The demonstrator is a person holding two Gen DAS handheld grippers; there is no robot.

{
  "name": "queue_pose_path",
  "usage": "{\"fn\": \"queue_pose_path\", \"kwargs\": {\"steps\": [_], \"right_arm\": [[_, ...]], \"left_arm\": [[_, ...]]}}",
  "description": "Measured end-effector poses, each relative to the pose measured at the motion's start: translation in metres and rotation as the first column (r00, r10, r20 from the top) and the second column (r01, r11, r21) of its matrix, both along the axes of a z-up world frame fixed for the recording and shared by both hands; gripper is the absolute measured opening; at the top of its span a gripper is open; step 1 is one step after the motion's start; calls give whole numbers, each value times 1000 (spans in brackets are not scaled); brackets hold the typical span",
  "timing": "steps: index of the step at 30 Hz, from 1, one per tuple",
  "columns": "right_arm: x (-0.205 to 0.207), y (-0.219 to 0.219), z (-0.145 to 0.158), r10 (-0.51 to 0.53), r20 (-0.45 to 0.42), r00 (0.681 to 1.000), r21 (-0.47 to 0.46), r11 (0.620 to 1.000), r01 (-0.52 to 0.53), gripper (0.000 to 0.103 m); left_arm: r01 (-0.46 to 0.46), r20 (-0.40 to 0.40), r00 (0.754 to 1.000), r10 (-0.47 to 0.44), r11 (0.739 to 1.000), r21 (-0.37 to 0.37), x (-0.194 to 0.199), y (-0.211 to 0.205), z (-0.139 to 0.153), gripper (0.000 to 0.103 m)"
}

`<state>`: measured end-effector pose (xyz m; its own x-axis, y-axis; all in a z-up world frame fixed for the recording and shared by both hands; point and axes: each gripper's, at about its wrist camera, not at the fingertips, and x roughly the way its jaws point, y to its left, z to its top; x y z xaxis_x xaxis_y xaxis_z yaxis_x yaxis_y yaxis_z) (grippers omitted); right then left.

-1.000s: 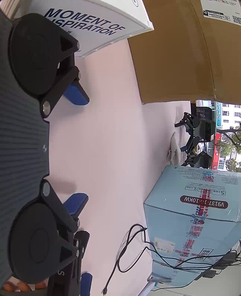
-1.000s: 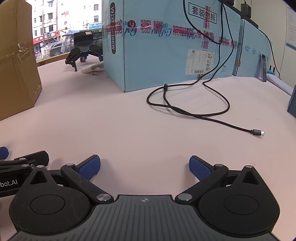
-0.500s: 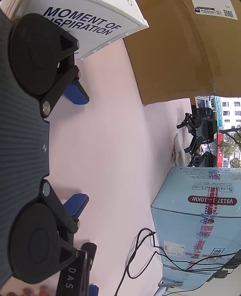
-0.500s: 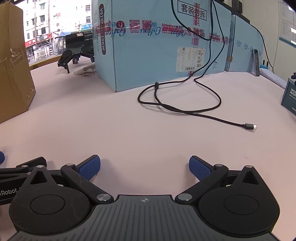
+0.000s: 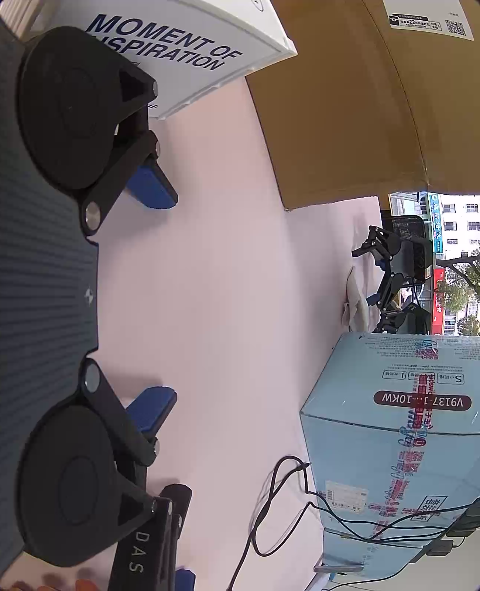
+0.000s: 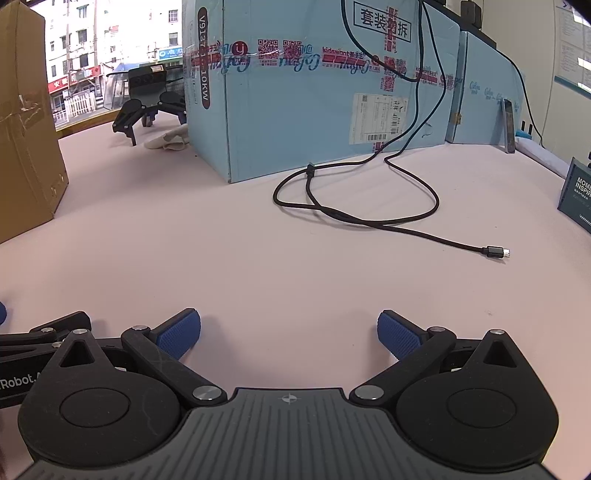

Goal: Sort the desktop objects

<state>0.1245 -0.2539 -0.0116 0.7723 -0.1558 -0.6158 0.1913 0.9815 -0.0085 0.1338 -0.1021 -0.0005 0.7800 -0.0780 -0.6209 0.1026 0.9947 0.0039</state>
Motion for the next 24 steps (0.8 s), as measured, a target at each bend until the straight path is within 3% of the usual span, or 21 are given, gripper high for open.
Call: {"fn": "queue_pose_path", "kwargs": {"steps": [24], "right_arm": [[1, 0, 0, 1, 0, 1000, -1, 1000, -1, 103]], "left_arm": [[-4, 0, 1000, 4, 1000, -1, 0, -1, 0, 103]]}}
